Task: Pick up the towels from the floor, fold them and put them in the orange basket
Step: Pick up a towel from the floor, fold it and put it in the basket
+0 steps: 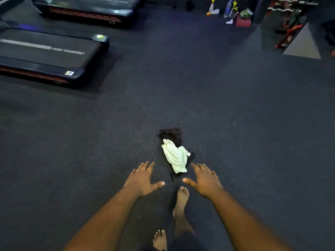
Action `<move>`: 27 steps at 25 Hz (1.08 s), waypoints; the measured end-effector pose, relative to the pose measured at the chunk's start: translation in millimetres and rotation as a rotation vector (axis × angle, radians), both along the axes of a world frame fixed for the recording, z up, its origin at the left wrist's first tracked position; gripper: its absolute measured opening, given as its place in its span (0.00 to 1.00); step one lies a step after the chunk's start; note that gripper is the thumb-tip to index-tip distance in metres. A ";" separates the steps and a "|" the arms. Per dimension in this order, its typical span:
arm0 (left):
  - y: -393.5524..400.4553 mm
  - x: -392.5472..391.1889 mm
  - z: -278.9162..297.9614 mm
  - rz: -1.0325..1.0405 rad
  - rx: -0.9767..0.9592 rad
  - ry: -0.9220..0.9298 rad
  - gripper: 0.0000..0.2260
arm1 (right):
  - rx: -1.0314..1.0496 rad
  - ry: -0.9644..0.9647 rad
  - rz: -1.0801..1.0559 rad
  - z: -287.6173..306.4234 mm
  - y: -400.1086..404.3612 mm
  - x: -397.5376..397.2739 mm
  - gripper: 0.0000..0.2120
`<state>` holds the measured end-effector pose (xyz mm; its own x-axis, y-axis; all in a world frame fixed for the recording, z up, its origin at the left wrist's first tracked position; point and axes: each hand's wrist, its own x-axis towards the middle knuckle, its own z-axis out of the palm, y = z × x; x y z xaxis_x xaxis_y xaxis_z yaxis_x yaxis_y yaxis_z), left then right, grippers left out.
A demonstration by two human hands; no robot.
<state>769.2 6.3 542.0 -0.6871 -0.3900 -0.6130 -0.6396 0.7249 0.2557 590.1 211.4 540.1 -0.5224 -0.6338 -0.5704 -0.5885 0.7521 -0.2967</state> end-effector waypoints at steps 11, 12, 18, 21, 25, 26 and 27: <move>-112.2 -159.0 -201.7 0.043 0.082 -0.171 0.46 | 0.111 -0.156 -0.041 -240.7 -126.2 -159.4 0.39; -117.2 -168.4 -234.1 0.040 0.098 -0.189 0.46 | 0.138 -0.173 -0.046 -270.5 -132.2 -165.4 0.39; -145.5 -190.5 -435.6 -0.106 0.179 -0.292 0.45 | 0.236 -0.204 -0.091 -461.2 -158.3 -186.5 0.33; -157.0 -193.1 -528.0 -0.202 0.183 -0.326 0.45 | 0.304 -0.154 -0.075 -550.5 -168.5 -193.2 0.27; -175.5 -195.0 -602.7 -0.268 0.161 -0.363 0.46 | 0.340 -0.056 -0.091 -628.5 -192.2 -195.7 0.25; -178.4 -196.1 -613.5 -0.266 0.167 -0.365 0.46 | 0.354 -0.061 -0.101 -643.5 -196.9 -194.6 0.24; -180.0 -197.6 -620.5 -0.258 0.175 -0.362 0.45 | 0.357 -0.064 -0.101 -656.7 -200.7 -193.2 0.21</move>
